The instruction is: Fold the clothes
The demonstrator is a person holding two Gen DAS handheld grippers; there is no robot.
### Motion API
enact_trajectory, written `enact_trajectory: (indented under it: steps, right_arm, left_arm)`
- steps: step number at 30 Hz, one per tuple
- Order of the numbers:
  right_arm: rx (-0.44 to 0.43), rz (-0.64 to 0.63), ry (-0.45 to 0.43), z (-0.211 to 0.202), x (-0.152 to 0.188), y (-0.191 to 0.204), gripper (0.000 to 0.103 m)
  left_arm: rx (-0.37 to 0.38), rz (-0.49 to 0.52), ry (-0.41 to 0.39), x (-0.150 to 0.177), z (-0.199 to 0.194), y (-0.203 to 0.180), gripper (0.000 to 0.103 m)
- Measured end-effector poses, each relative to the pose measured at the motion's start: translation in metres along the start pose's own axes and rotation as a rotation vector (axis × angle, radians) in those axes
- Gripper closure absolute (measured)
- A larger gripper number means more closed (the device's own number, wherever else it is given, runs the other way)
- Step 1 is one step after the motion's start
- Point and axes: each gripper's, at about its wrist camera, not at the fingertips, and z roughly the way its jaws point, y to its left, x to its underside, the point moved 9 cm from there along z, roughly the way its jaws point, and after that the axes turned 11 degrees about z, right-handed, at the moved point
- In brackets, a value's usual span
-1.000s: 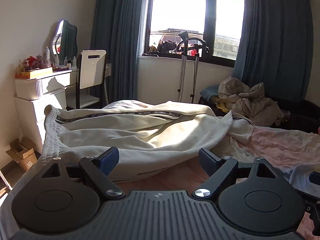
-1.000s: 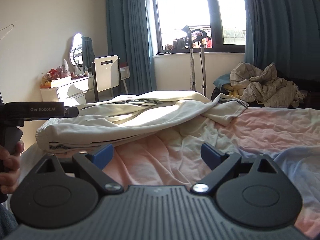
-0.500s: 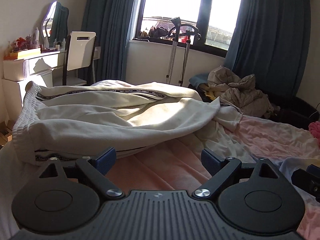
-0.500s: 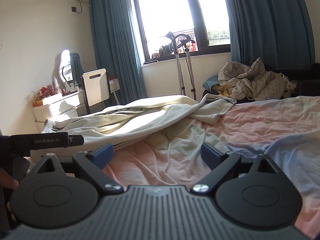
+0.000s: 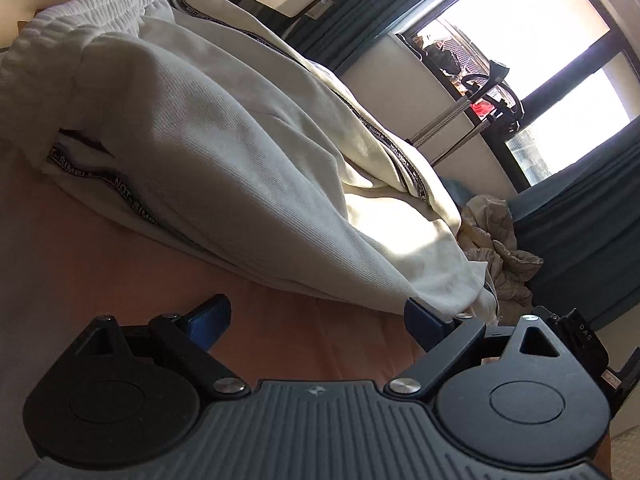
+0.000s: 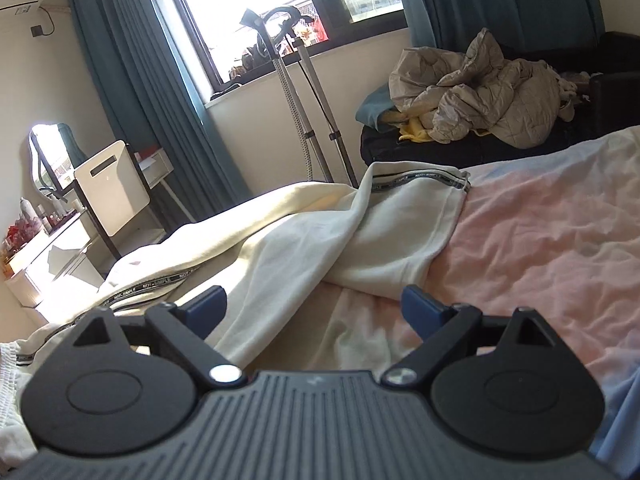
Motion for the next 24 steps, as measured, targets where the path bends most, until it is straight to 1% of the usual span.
enact_trajectory:
  steps: [3, 7, 9, 10, 11, 12, 13, 14, 15, 16, 17, 18, 22, 24]
  right_arm:
    - [0.034, 0.041, 0.002, 0.077, -0.03, -0.009, 0.01]
    - [0.109, 0.068, -0.01, 0.166, -0.064, -0.021, 0.012]
    - [0.129, 0.087, -0.013, 0.2, -0.075, -0.029, 0.015]
    - [0.139, 0.097, -0.014, 0.218, -0.081, -0.032, 0.015]
    - [0.144, 0.093, -0.023, 0.219, -0.083, -0.033, 0.015]
    - [0.149, 0.088, -0.032, 0.22, -0.085, -0.033, 0.023]
    - [0.154, 0.084, -0.041, 0.22, -0.087, -0.033, 0.035]
    - [0.159, 0.079, -0.05, 0.221, -0.089, -0.034, 0.042]
    - [0.163, 0.075, -0.059, 0.222, -0.091, -0.034, 0.057]
    - [0.168, 0.07, -0.068, 0.222, -0.093, -0.034, 0.081]
    - [0.173, 0.065, -0.077, 0.223, -0.095, -0.035, 0.093]
    - [0.178, 0.061, -0.087, 0.223, -0.097, -0.035, 0.096]
    - [0.196, 0.042, -0.123, 0.226, -0.104, -0.036, 0.097]
    - [0.177, 0.045, -0.17, 0.191, -0.112, -0.029, 0.097]
  left_arm:
    - [-0.043, 0.052, -0.101, -0.006, 0.013, 0.006, 0.008]
    - [-0.054, 0.132, -0.196, -0.007, 0.023, -0.003, 0.005]
    - [-0.062, 0.159, -0.232, -0.006, 0.027, -0.005, 0.002]
    - [-0.067, 0.173, -0.247, -0.005, 0.029, -0.007, 0.001]
    - [-0.073, 0.186, -0.258, -0.005, 0.03, -0.009, 0.0]
    - [-0.078, 0.199, -0.27, -0.005, 0.032, -0.011, 0.0]
    - [-0.075, 0.204, -0.279, -0.005, 0.032, -0.012, 0.0]
    - [-0.068, 0.204, -0.283, -0.005, 0.032, -0.012, 0.0]
    - [-0.06, 0.207, -0.288, -0.005, 0.032, -0.011, 0.0]
    - [-0.052, 0.212, -0.294, -0.004, 0.031, -0.011, 0.0]
    - [-0.049, 0.214, -0.299, -0.004, 0.03, -0.011, 0.0]
    - [-0.048, 0.215, -0.305, -0.004, 0.03, -0.011, 0.0]
    - [-0.016, 0.179, -0.299, -0.007, 0.025, -0.007, 0.001]
    - [0.0, 0.143, -0.296, -0.01, 0.021, -0.004, 0.001]
